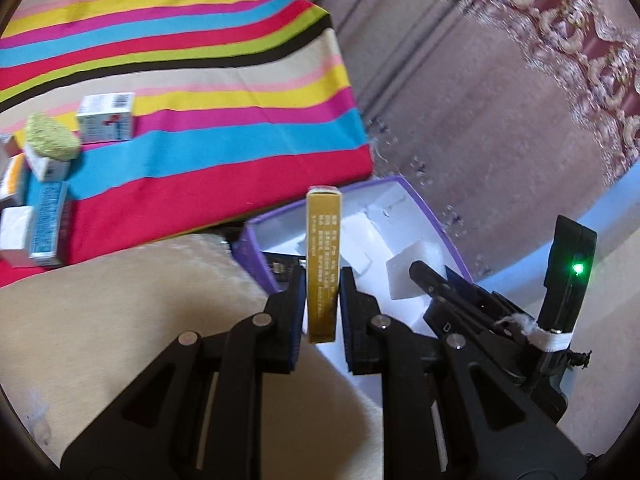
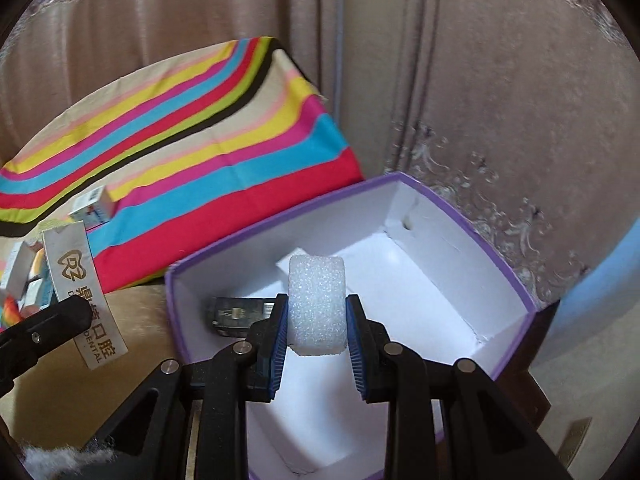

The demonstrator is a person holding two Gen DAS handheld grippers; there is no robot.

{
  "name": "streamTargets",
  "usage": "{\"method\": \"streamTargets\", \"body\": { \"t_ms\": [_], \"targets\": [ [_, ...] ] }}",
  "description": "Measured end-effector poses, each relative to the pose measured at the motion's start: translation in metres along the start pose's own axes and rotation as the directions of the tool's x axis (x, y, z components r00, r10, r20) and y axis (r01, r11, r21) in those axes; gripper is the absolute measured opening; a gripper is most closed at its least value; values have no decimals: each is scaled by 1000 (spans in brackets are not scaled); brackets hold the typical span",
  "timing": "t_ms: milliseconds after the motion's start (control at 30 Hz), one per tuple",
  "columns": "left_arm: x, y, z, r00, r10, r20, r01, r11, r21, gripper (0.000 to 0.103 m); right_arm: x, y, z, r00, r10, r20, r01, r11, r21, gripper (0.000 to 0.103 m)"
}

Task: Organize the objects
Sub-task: 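Carry both items into the purple box and open both grippers, then move both grippers back over the remaining boxes on the cloth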

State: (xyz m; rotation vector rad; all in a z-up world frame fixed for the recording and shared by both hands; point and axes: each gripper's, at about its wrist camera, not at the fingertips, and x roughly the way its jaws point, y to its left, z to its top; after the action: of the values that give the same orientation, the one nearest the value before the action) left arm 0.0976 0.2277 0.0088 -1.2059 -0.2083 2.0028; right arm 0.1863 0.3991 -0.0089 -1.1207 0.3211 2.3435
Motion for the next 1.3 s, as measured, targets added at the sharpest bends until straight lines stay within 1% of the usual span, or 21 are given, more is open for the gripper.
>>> {"method": "streamTargets", "body": {
  "t_ms": [67,133,167,233,300,333,400,500,567,633,733,833,900,967,1000,1100,1167,1300],
  "targets": [
    [8,-3,1,1000,-4,-21,4,1000,3,27,0,-7,-1,1000,-17,5,17,999,29,30],
    [11,-4,1,999,-5,-33,5,1000,0,38,1,-12,-1,1000,-15,-3,15,999,48,31],
    [11,-4,1,999,-3,-36,3,1000,-2,40,1,-12,-1,1000,-18,-8,18,999,50,32],
    [8,-2,1,999,-11,-36,10,1000,-17,47,1,-12,-1,1000,-16,-11,17,998,56,38],
    [3,2,1,1000,-12,-29,11,999,-33,49,-1,-9,-1,1000,-10,-4,10,998,57,50],
    [1,4,0,1000,-7,-24,6,999,-36,50,-2,-7,-1,1000,-6,0,6,998,56,53],
    [-8,11,0,1000,20,-10,-20,999,-43,51,-5,-3,1,1000,4,12,-5,999,47,62],
    [-18,24,0,998,64,6,-63,996,-58,51,-9,4,4,1000,7,26,-8,999,34,69],
    [-27,32,1,995,92,21,-91,994,-62,51,-12,11,6,999,4,32,-5,1000,16,70],
    [-36,39,0,991,133,30,-131,989,-63,51,-14,20,8,999,29,28,-29,1000,-7,71],
    [-51,52,-1,976,215,42,-212,975,-69,51,-17,34,10,998,64,24,-63,997,-36,72],
    [-65,69,-3,964,262,47,-257,962,-94,51,-21,51,11,994,105,29,-103,993,-59,76],
    [-80,83,-7,951,303,57,-295,948,-115,51,-22,63,10,990,138,20,-137,988,-69,77],
    [-91,95,-10,944,326,57,-316,939,-135,51,-23,76,8,986,167,6,-166,983,-83,77],
    [-100,104,-13,937,344,63,-332,931,-151,52,-22,83,8,984,180,-3,-180,979,-93,77],
    [-119,127,-20,925,374,68,-355,913,-201,58,-24,105,5,976,219,-23,-220,968,-123,77],
    [-131,141,-25,919,388,71,-363,903,-231,59,-25,122,1,971,234,-37,-237,959,-156,77],
    [-155,173,-37,901,427,75,-388,871,-301,64,-27,155,-8,960,269,-75,-279,931,-235,78]
  ]
}}
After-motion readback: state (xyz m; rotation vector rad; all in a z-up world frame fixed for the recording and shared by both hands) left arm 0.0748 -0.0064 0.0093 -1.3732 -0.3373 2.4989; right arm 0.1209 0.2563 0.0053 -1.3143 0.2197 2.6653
